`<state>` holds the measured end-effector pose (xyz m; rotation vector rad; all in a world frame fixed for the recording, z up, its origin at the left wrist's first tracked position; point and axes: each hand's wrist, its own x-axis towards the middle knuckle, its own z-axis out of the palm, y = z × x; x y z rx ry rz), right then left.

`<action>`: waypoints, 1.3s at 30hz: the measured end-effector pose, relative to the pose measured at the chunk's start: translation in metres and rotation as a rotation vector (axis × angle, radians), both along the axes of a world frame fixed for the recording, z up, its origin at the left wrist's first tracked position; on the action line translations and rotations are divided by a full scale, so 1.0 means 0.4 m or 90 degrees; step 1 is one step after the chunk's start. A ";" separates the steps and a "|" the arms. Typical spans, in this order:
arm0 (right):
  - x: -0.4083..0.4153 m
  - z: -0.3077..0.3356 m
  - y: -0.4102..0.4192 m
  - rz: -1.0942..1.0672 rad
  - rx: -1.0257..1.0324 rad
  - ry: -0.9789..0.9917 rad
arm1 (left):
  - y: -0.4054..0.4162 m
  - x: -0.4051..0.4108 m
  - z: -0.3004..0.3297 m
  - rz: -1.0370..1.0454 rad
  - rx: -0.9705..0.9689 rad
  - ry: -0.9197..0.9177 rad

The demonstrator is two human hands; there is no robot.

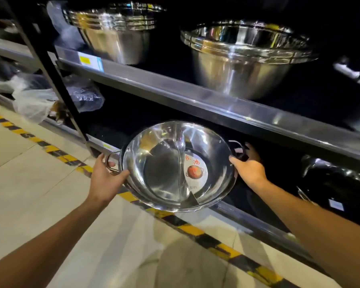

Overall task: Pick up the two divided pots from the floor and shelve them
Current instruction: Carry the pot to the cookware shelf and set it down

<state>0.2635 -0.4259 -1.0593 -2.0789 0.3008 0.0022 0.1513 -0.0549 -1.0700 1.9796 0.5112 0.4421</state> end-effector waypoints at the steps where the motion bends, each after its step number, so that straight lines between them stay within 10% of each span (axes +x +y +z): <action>1: 0.001 -0.007 -0.019 -0.016 0.029 0.023 | -0.004 0.006 -0.014 0.008 -0.043 0.020; 8: -0.007 -0.034 -0.073 -0.004 0.234 0.151 | -0.082 0.063 -0.033 0.015 -0.273 0.012; 14: -0.035 -0.025 -0.099 0.164 0.131 0.295 | -0.150 0.091 -0.039 -0.029 -0.269 0.024; 39: -0.049 -0.118 -0.129 -0.076 0.299 0.126 | -0.249 0.209 -0.089 -0.251 -0.326 0.114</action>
